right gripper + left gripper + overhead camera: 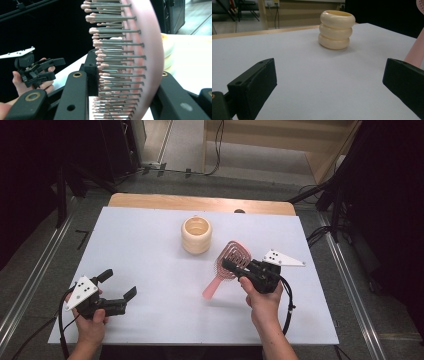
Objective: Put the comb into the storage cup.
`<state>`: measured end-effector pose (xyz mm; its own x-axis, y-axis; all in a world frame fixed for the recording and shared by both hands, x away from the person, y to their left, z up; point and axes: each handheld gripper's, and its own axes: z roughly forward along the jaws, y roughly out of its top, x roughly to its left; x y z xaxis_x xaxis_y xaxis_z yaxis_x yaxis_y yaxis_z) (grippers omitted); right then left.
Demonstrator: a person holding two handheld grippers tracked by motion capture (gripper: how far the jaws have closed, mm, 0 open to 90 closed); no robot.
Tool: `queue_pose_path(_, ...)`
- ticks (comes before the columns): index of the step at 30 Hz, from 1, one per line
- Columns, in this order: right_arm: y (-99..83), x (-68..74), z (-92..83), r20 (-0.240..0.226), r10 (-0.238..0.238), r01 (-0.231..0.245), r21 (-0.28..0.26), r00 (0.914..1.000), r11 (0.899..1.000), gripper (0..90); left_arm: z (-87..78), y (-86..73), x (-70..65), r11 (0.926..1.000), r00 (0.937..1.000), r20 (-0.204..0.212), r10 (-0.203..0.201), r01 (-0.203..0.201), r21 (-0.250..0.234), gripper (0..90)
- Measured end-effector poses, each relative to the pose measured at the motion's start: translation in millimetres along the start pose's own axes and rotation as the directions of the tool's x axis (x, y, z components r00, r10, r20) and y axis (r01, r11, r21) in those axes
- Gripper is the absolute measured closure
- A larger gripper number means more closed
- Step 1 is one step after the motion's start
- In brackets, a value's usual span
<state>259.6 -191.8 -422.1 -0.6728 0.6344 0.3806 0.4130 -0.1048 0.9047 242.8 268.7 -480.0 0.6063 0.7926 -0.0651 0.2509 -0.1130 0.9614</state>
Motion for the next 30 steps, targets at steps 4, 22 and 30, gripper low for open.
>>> queue_pose_path(4, 3.4, -1.2, 0.7, 0.002, -0.01, 0.01, -0.008, 0.9999, 1.0, 61.8, -4.8, -1.1, 6.2, 1.0, 1.0, -0.009, -0.004, 0.004, 0.003, 0.0)
queue_pose_path(22, 20.8, -8.5, 7.3, 0.013, -0.026, 0.026, -0.007, 0.9996, 1.0, 61.8, -14.2, -5.3, 19.7, 0.9954, 0.9953, -0.037, -0.089, 0.088, -0.037, 0.0)
queue_pose_path(30, 34.5, -5.2, 10.8, 0.016, -0.051, 0.051, -0.014, 0.9986, 0.999, 61.8, -15.5, -6.0, 22.0, 0.9934, 0.9935, -0.04, -0.107, 0.105, -0.046, 0.0)
